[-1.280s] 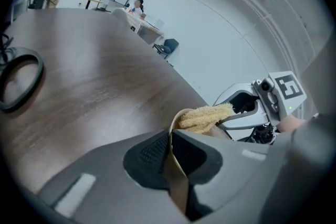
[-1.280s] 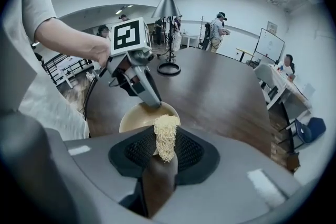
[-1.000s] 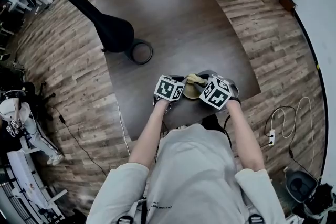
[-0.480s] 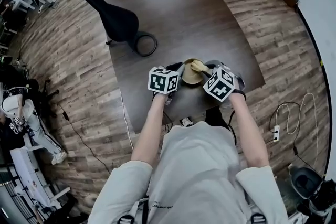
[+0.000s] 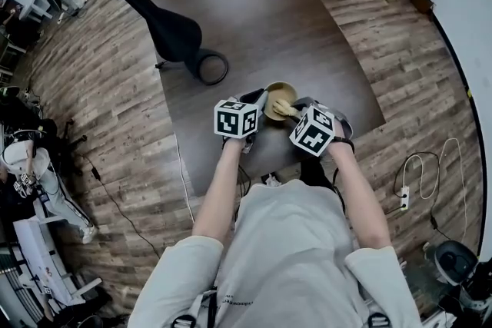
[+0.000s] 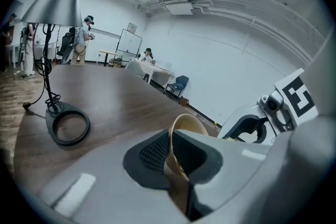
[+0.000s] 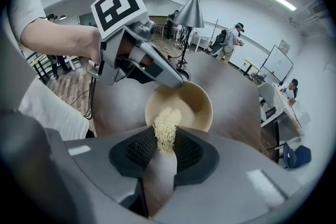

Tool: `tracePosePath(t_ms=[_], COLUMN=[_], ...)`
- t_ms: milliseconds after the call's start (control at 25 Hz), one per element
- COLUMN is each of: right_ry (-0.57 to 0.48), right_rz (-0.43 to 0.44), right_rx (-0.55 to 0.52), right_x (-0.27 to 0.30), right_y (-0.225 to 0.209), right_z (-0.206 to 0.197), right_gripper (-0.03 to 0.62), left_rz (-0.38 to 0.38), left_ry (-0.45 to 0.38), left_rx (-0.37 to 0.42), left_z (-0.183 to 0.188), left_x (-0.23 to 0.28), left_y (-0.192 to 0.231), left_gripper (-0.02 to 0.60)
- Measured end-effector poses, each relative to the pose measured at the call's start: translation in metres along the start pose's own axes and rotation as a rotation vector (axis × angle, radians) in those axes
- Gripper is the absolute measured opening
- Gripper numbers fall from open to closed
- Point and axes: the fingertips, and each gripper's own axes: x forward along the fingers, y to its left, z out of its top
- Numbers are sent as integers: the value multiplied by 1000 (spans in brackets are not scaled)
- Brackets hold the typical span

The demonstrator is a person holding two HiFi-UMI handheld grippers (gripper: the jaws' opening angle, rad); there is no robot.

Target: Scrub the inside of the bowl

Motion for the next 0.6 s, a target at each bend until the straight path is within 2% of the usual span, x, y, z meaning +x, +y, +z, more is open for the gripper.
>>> tracePosePath(t_ms=[240,600], right_ry=[-47,-161], right_rz=[2,-161], right_rx=[-29,41], right_x=[0,-11], right_y=[8,-25], right_z=[15,28], right_gripper=[115,115], left_rz=[-17,-36], left_ry=[-5,2], left_rx=[-5,9], left_z=[-1,-5], left_x=[0,1], left_y=[-8,-22], left_gripper=[23,23])
